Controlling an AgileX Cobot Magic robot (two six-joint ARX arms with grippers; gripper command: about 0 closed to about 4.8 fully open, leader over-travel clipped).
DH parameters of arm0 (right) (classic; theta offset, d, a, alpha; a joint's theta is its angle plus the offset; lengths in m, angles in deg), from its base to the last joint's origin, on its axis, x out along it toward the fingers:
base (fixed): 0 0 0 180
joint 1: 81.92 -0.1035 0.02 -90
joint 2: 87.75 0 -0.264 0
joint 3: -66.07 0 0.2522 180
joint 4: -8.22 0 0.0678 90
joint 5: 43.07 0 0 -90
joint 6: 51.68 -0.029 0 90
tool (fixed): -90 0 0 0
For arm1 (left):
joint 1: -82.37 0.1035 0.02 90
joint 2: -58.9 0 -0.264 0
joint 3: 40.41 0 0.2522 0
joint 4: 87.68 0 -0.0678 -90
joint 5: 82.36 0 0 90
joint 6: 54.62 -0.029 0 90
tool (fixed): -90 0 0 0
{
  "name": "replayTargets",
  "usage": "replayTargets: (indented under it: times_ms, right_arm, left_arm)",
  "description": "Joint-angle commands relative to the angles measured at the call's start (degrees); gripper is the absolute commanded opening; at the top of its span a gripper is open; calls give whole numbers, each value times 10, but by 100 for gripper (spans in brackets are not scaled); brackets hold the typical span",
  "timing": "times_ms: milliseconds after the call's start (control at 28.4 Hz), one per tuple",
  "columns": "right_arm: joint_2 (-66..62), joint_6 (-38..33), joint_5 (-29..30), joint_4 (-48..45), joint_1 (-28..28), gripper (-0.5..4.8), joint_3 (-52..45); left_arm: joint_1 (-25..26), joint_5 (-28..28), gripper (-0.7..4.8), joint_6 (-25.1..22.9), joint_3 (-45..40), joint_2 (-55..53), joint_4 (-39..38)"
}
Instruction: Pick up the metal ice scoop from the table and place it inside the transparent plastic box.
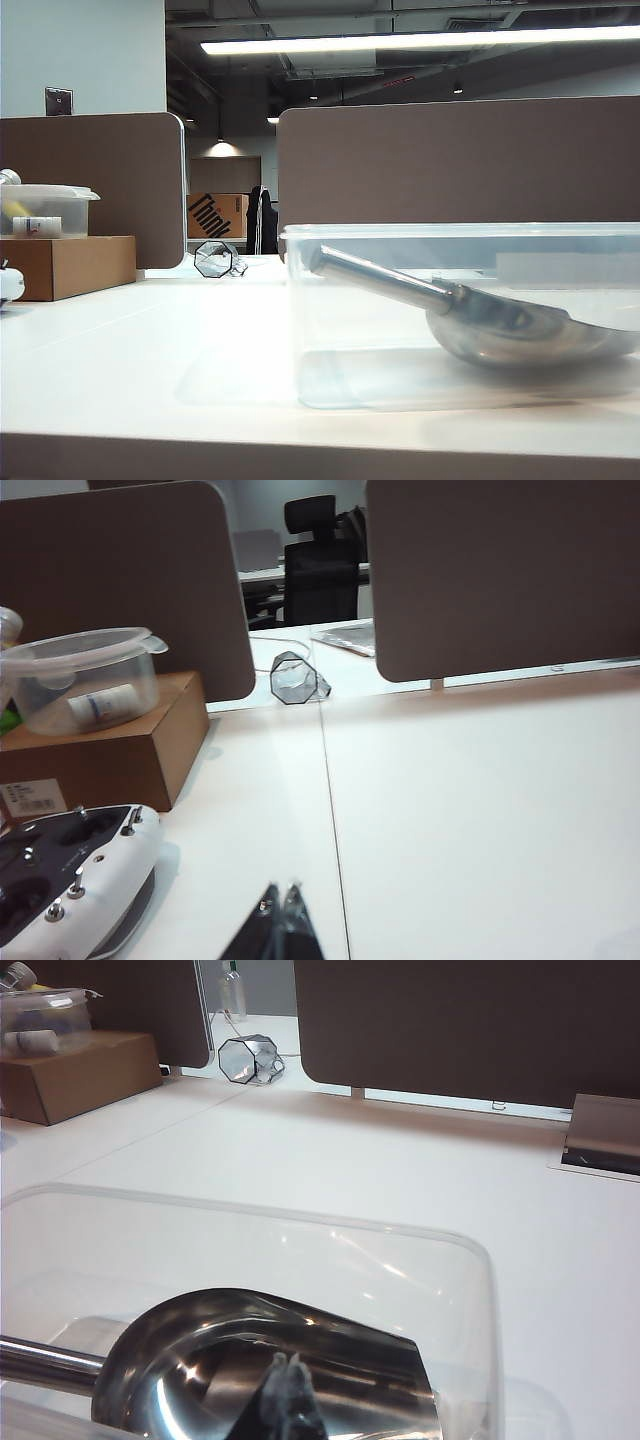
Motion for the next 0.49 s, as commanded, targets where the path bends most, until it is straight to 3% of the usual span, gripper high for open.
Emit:
replayTargets:
  times_ms: [35,141,493]
  right_arm:
    - [0,1,-1,-8,0,-1,1]
    - [0,1,-1,-8,0,-1,1]
    - [0,1,-1,-8,0,-1,1]
  left_arm:
    - [7,-39,-1,45,0,6,-12]
    - [7,-75,-1,74,0,26,-45]
    - [8,-90,-1,72,0,38,-69]
